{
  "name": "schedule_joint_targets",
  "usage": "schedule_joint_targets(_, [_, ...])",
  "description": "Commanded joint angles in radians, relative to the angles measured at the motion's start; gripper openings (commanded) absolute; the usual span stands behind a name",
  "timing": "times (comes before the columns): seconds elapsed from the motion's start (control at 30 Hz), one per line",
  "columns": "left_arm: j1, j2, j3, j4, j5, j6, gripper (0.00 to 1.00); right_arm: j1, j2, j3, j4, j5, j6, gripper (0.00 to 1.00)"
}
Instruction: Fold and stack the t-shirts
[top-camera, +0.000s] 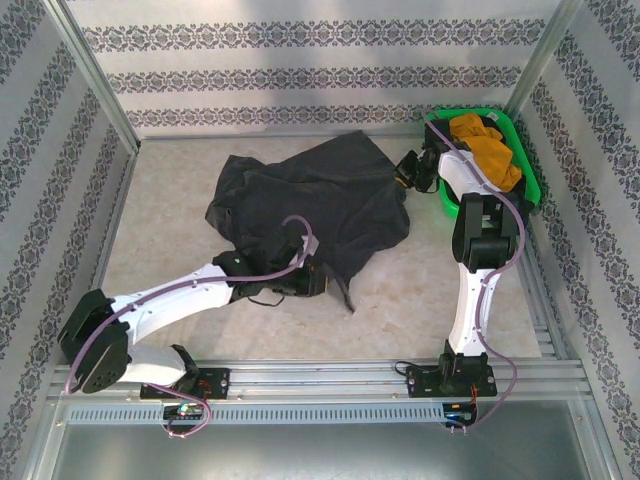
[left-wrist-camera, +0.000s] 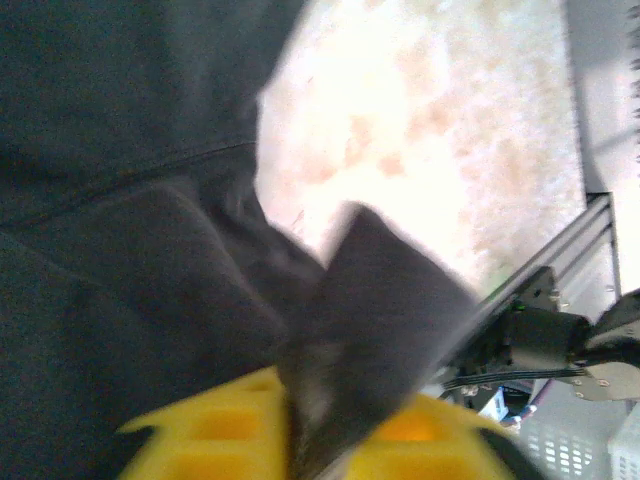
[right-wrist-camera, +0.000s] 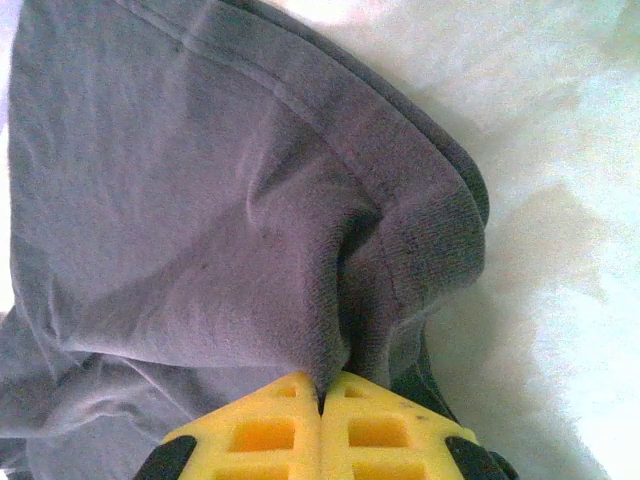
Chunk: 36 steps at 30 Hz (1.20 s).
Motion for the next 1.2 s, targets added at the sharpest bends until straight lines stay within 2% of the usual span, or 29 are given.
schedule_joint_targets(0.0, [-0.009,0.019,0.029,0.126,-0.077,-0.065,0.56,-0.006,-0.044,-0.059,-0.010,-0.013,-0.025,0.00])
schedule_joint_targets(0.07, [-0.009,0.011,0.060,0.082,-0.140,-0.070,0.74,-0.005,-0.060,-0.089,-0.006,-0.007,-0.034,0.00])
schedule_joint_targets(0.1, [-0.007,-0.002,0.077,0.045,-0.180,-0.071,0.78,-0.004,-0.068,-0.105,-0.001,-0.007,-0.036,0.00])
schedule_joint_targets(0.2, [0.030,-0.063,0.093,-0.011,-0.254,-0.097,0.77,-0.006,-0.088,-0.137,0.007,-0.008,-0.038,0.00])
schedule_joint_targets(0.27, [0.079,-0.105,0.095,-0.083,-0.326,-0.140,0.70,-0.008,-0.097,-0.150,0.010,-0.005,-0.039,0.00])
schedule_joint_targets(0.33, [0.164,-0.137,0.082,-0.165,-0.351,-0.203,0.57,-0.009,-0.111,-0.164,0.014,0.001,-0.036,0.00])
schedule_joint_targets(0.47, [0.339,-0.151,0.016,-0.255,-0.315,-0.277,0.40,-0.016,-0.130,-0.183,0.022,0.002,-0.032,0.00])
schedule_joint_targets(0.57, [0.407,-0.131,-0.064,-0.239,-0.247,-0.295,0.38,-0.017,-0.132,-0.186,0.018,-0.010,-0.035,0.00])
schedule_joint_targets(0.8, [0.397,-0.052,-0.179,-0.202,-0.133,-0.345,0.39,-0.014,-0.123,-0.196,0.022,-0.025,-0.030,0.00])
schedule_joint_targets(0.97, [0.368,-0.022,-0.228,-0.106,-0.107,-0.386,0.52,-0.010,-0.123,-0.204,0.026,-0.022,-0.028,0.00])
schedule_joint_targets(1.07, [0.353,0.021,-0.217,-0.045,-0.090,-0.402,0.52,-0.010,-0.127,-0.215,0.030,-0.019,-0.030,0.00])
schedule_joint_targets(1.17, [0.330,0.096,-0.185,-0.066,-0.067,-0.398,0.45,-0.011,-0.129,-0.222,0.031,-0.015,-0.032,0.00])
